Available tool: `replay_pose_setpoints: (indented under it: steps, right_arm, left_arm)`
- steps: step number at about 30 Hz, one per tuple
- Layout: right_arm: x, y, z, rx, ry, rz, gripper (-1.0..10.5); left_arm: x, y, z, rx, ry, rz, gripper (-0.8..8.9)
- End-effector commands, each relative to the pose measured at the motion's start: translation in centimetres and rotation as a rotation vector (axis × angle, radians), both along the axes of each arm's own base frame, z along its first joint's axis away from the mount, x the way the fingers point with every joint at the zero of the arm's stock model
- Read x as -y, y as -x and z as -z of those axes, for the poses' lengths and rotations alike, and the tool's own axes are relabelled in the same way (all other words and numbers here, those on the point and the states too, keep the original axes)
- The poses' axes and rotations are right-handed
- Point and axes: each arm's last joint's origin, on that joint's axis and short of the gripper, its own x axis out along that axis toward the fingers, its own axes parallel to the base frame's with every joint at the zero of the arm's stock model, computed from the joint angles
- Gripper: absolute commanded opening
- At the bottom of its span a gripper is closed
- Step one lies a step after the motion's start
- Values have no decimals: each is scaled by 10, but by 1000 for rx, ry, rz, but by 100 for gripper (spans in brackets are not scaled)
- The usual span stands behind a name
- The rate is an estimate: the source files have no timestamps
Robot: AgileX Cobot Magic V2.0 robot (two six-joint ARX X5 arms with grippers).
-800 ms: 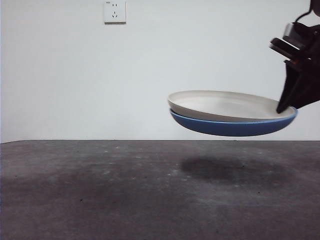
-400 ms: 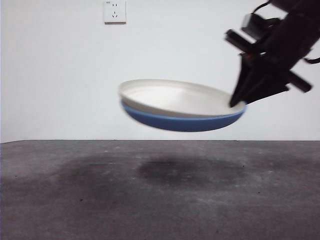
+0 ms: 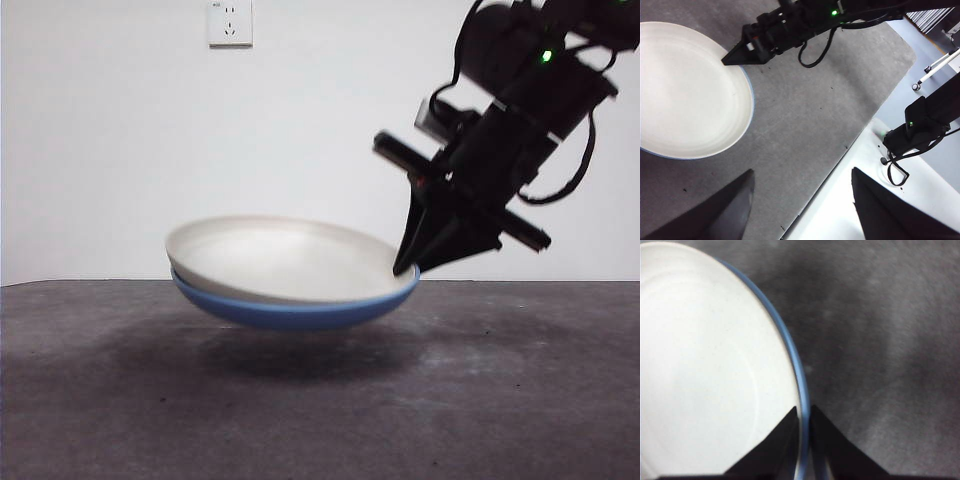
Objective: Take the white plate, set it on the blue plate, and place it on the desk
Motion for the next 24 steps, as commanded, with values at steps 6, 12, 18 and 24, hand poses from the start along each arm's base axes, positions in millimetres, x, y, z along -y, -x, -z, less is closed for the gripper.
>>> replay_pose_setpoints:
  steps: [6, 12, 18, 24]
  right_arm:
    - [-5, -8, 20, -55, 18, 35, 10]
    - [-5, -9, 23, -58, 36, 48, 10]
    - [-3, -6, 25, -87, 59, 54, 32]
    - [-3, -5, 26, -100, 65, 54, 190]
  left_arm:
    - [1, -1, -2, 17, 0, 14, 311]
    - [1, -1, -2, 15, -1, 14, 312]
    - [1, 0, 0, -3, -12, 14, 312]
    - [1, 1, 0, -6, -13, 14, 312]
